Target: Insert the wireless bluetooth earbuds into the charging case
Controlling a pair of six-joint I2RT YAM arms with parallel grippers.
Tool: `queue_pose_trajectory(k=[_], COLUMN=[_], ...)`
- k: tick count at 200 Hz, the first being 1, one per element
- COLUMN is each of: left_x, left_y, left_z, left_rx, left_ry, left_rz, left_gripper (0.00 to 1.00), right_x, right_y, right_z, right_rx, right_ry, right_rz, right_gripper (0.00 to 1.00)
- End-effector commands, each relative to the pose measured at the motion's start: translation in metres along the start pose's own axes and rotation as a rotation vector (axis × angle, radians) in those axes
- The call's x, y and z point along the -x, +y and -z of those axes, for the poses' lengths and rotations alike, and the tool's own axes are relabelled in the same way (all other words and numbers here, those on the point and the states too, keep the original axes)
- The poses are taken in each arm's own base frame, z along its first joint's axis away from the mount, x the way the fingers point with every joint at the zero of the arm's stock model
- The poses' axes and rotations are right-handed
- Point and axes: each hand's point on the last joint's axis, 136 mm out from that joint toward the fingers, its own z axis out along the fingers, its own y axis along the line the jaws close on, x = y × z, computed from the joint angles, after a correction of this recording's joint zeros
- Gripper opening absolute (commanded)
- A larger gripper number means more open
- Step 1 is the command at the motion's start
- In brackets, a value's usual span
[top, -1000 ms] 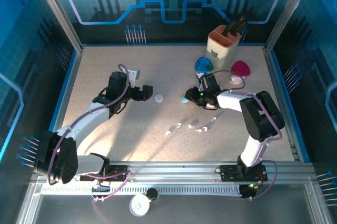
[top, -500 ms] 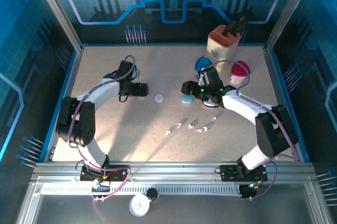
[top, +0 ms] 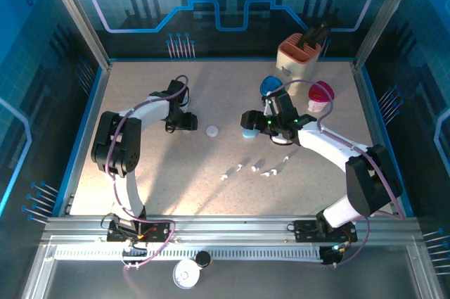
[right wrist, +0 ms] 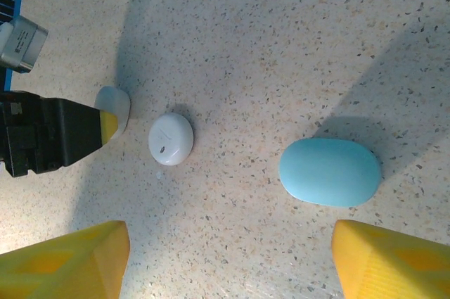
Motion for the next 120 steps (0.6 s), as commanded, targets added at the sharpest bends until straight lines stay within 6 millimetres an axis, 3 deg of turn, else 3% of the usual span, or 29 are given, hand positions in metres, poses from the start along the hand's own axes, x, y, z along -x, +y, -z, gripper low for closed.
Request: queue_pose_trajectory(k=[1,29,66,120], left_x=[0.000,-0.001,0.002,0.012], left_y=[-0.003,-0.003,-0.007,-0.045], left_z=[-0.004,-0.005,0.004,0.061], left_rx=[-0.028,-0.029,-0.051,-0.249], left_ry=[0.031,0.035,-0.015,-0.285], left_rz=[-0.002,-0.012,-0.068,-0.386], left_gripper=[0.56,0.44,0.36,0.37], right_x=[0.007,0.006,0.008,0.009], right_y=[0.015,0.018,0.028,0.052], right_z=[0.007,0.008,0.019,0.044], right_rx=[0.033,0.045,0.076,0.126], right_ry=[-0.013,-0.008,-0.010,0.049], right_rz=[0.030,0.027,0.037,0.091], right_gripper=[0.75,0.75,0.75,0.75])
